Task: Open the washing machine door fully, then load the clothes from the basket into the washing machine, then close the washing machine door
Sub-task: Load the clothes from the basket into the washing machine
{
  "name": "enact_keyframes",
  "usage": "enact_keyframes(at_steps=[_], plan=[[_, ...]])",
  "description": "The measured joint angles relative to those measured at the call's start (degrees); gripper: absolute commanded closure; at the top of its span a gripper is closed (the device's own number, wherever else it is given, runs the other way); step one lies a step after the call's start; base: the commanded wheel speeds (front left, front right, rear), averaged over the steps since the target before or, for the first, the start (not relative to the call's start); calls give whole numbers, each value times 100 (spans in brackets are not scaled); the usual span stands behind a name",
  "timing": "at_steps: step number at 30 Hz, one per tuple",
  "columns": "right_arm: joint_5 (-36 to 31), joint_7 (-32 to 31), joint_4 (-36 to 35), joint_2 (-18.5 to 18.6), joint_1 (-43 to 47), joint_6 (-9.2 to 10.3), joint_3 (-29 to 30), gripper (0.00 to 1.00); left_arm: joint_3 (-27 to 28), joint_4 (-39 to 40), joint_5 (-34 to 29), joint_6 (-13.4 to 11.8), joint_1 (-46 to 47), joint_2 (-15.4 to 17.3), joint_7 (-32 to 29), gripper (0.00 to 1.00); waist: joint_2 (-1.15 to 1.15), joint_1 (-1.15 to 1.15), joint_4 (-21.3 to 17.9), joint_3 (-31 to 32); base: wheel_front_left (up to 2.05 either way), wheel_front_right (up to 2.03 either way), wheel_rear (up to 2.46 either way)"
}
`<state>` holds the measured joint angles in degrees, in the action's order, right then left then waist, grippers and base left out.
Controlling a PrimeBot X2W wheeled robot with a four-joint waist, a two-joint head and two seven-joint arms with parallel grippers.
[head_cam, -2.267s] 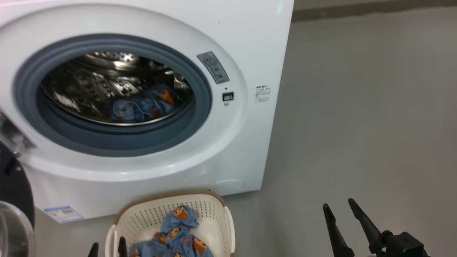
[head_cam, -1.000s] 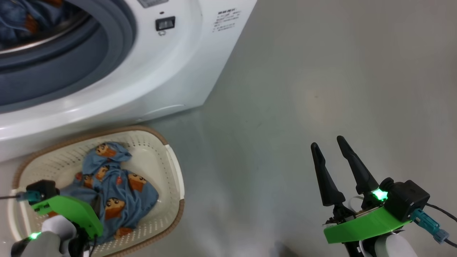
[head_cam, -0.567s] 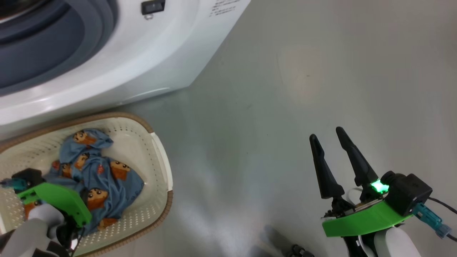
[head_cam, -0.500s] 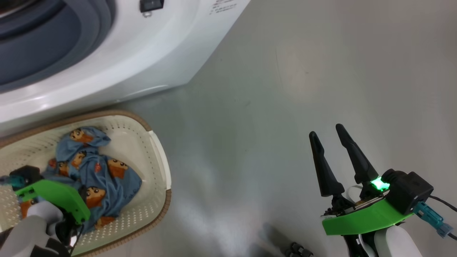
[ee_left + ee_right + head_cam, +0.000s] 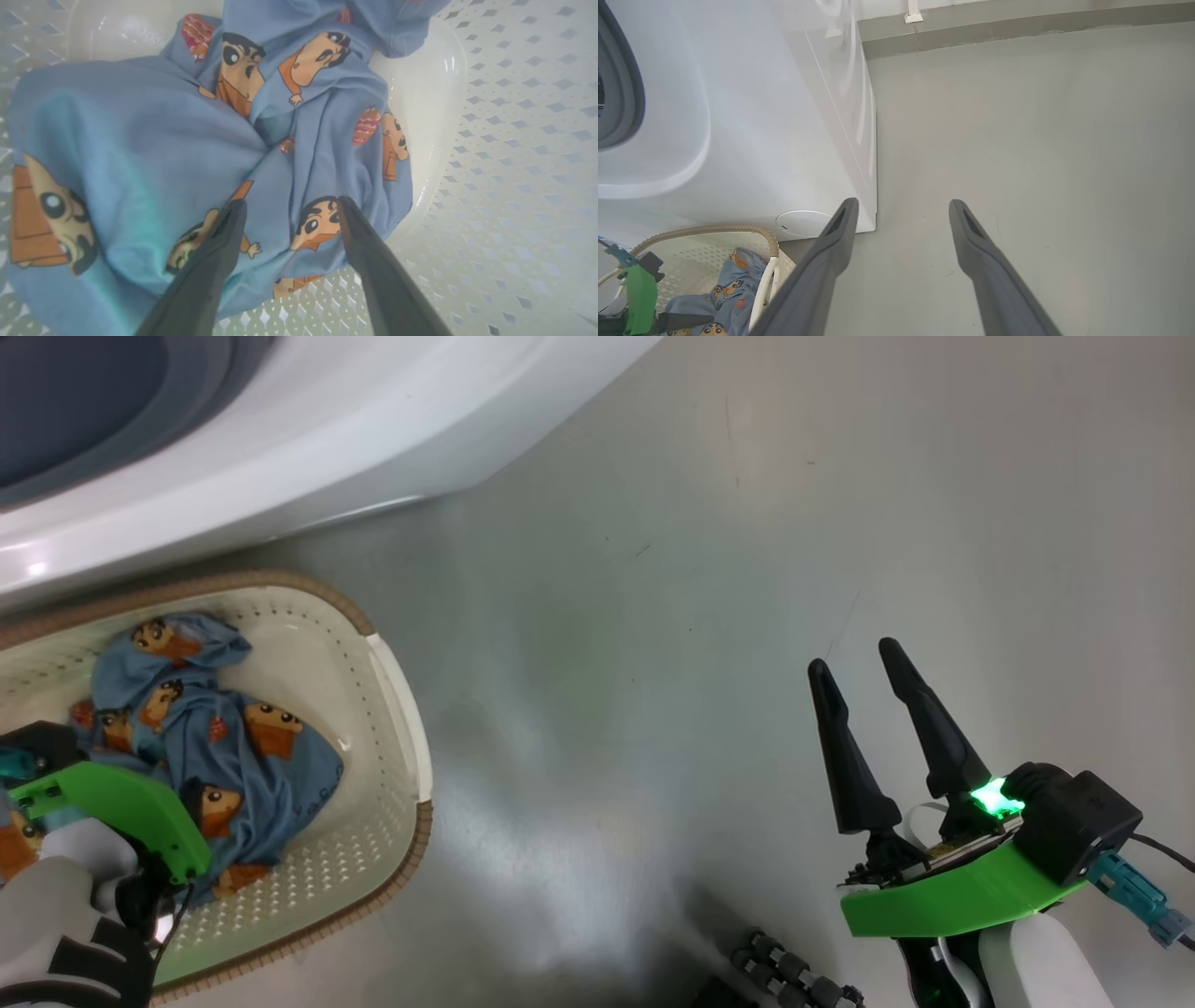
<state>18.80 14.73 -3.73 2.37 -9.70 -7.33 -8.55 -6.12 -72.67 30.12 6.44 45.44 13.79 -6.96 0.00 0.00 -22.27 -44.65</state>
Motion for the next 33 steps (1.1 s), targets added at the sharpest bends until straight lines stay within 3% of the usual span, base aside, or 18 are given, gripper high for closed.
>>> enact_keyframes(at_steps=[17, 33], plan=[[-5, 0, -151, -2, 0, 0, -57, 0, -243, -90, -62, -14, 179, -26, 99, 0, 0, 0, -9, -312, 0, 0, 0], [-8, 0, -327, -8, 4, 0, -135, 0, -446, -114, -158, -243, 414, 152, 107, 0, 0, 0, -138, -707, 0, 0, 0]])
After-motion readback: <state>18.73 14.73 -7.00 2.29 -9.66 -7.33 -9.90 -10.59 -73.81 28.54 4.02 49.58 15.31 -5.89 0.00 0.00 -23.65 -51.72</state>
